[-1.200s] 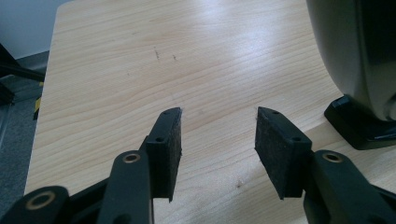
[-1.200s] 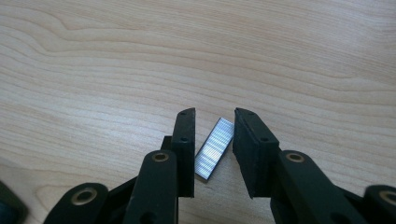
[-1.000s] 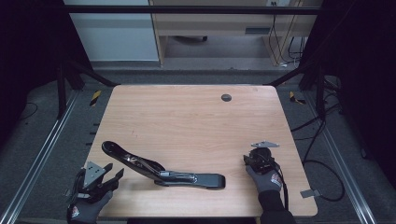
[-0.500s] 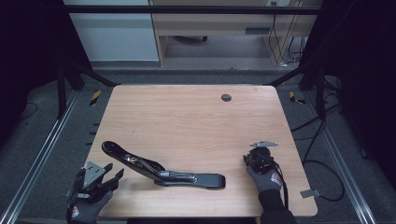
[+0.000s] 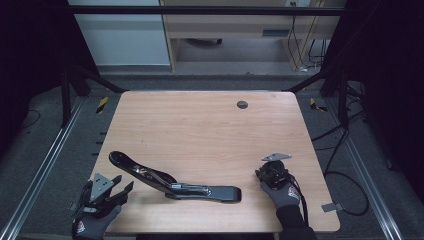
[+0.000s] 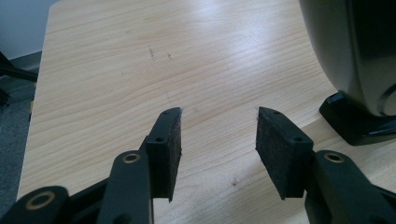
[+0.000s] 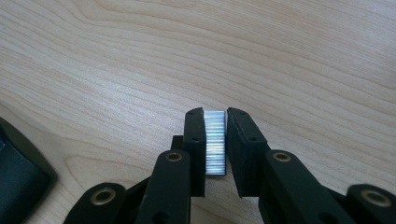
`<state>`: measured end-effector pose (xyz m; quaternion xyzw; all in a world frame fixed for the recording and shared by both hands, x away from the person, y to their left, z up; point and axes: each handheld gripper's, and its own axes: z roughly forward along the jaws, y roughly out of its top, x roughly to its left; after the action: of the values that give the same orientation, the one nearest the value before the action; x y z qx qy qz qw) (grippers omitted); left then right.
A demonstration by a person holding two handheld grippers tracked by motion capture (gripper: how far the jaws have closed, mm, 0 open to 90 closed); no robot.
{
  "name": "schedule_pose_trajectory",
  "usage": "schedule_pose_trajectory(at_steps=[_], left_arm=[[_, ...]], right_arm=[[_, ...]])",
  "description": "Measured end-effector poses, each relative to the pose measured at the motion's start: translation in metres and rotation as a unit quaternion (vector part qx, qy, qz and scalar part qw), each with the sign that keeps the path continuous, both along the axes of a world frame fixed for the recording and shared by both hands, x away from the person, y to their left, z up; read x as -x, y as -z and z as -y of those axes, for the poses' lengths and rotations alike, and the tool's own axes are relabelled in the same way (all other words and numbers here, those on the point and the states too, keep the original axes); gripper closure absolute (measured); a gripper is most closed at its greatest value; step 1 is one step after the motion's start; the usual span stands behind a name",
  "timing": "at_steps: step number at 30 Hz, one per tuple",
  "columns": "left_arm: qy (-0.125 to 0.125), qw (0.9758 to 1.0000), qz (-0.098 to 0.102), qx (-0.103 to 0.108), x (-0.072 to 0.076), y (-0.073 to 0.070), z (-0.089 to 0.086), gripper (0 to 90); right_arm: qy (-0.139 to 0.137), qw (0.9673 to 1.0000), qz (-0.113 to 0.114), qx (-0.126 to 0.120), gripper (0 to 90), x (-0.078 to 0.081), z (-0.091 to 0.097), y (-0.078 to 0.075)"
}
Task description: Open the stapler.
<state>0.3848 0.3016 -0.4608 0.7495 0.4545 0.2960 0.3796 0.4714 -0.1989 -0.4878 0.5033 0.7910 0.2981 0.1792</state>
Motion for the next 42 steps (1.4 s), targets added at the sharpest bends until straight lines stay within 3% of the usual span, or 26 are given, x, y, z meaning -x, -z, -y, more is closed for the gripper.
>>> schedule_pose_trajectory(at_steps=[5, 9, 15, 27, 35, 42], left_arm=[[0.001, 1.0, -0.001, 0.0, 0.0, 0.0, 0.0, 50.0], [0.002, 1.0, -0.001, 0.0, 0.0, 0.0, 0.0, 50.0], [0.002, 1.0, -0.003, -0.001, -0.001, 0.0, 0.0, 49.9], [0.005, 1.0, -0.006, 0.0, -0.001, 0.001, 0.0, 49.8], [0.005, 1.0, -0.007, 0.003, -0.002, 0.002, -0.001, 49.8], [0.006, 1.0, -0.007, 0.003, -0.003, 0.002, -0.001, 49.7]], right_arm=[[0.001, 1.0, -0.002, -0.001, 72.3, 0.0, 0.0, -0.002], [0.014, 0.9999, -0.004, 0.007, 72.2, 0.001, -0.004, -0.009], [0.012, 0.9997, -0.011, 0.019, 72.8, -0.002, -0.005, -0.005], [0.013, 0.9995, -0.027, 0.005, 78.3, -0.004, -0.002, -0.004], [0.002, 0.9999, -0.015, -0.005, 78.4, -0.001, 0.0, -0.011], [-0.017, 0.9997, 0.014, -0.012, 78.4, 0.005, 0.003, -0.021]])
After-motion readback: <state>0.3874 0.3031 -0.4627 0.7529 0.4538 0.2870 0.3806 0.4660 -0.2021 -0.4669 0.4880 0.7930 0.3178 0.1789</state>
